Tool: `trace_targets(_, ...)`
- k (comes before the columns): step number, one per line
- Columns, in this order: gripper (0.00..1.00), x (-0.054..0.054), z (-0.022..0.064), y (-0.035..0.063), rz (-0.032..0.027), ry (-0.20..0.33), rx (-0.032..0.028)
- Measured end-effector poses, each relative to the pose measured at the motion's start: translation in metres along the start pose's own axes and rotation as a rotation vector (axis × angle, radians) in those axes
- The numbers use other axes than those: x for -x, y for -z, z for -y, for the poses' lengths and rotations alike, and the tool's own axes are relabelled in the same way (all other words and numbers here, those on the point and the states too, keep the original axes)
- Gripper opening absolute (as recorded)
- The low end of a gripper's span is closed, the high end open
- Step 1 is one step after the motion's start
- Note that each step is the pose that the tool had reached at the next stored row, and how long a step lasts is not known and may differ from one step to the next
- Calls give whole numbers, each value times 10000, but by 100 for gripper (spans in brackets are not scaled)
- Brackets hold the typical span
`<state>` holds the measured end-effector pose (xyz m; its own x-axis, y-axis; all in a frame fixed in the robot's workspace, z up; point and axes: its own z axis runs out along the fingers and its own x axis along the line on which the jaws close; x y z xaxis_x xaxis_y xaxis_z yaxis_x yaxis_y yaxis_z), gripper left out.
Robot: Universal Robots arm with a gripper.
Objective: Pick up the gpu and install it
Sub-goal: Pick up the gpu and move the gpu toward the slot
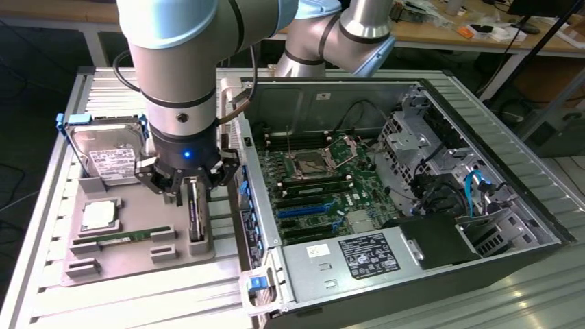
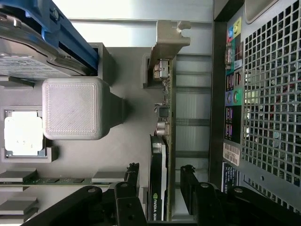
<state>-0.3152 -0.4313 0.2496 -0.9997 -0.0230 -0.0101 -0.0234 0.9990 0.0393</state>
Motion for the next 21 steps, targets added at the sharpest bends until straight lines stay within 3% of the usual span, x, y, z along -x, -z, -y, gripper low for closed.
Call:
trace_targets(1,47,0,0,0,0,0,0)
trace_targets(3,34,0,0,0,0,0,0)
trace_targets(6,27,0,0,0,1,0,0)
trace_targets(17,27,0,-2,1,1,1,1)
trace_targets(21,27,1,-25,83,2,2,1)
